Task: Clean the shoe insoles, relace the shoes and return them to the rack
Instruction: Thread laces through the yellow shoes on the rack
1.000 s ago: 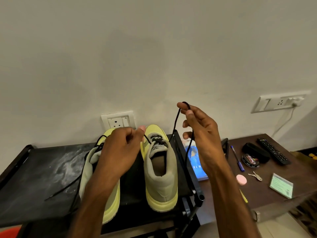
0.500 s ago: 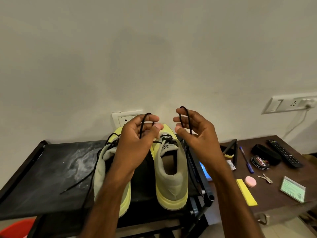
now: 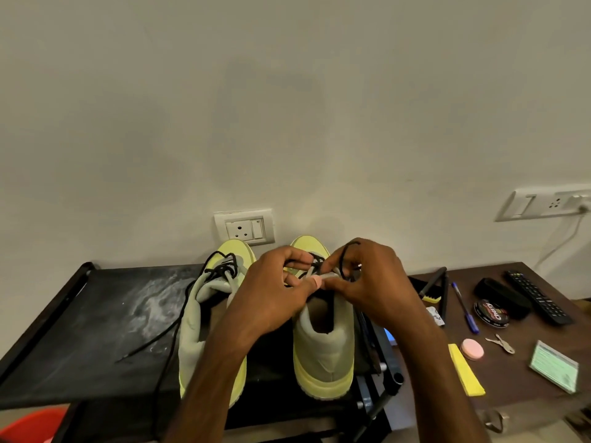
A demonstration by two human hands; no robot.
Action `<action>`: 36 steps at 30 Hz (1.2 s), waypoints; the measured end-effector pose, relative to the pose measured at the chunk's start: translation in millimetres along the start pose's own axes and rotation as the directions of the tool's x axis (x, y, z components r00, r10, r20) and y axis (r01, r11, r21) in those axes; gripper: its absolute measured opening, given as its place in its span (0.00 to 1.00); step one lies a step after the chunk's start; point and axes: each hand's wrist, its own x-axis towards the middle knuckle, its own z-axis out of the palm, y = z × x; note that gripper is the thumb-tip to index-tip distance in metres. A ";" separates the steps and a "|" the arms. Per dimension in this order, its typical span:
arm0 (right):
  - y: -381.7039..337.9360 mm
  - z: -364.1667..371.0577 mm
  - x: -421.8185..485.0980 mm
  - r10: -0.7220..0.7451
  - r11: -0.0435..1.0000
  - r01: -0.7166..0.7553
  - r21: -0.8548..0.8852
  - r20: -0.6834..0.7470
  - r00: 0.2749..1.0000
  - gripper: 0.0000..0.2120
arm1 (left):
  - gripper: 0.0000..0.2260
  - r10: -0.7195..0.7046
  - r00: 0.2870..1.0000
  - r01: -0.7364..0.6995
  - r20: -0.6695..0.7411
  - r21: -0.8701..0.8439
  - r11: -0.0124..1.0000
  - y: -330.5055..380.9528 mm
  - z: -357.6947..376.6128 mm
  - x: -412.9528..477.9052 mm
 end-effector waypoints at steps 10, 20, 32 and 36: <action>13.3 8.2 4.6 0.158 0.987 -0.161 -0.009 -0.129 0.979 0.04 | 0.22 -0.066 0.995 0.069 0.074 -0.037 0.997 -8.9 -7.0 3.4; 15.3 16.9 6.6 0.109 0.984 -0.094 0.152 -0.092 0.990 0.06 | 0.17 -0.067 0.997 0.067 0.023 -0.008 0.998 -9.8 -6.3 4.8; 12.6 22.5 8.3 0.039 0.999 -0.038 0.006 -0.105 0.994 0.13 | 0.33 -0.095 0.995 0.094 0.028 0.024 0.995 -11.2 -5.7 5.6; 14.2 26.5 9.5 0.087 0.996 -0.085 0.021 -0.200 0.976 0.15 | 0.31 -0.110 0.994 0.108 0.029 0.045 0.993 -11.4 -6.0 6.4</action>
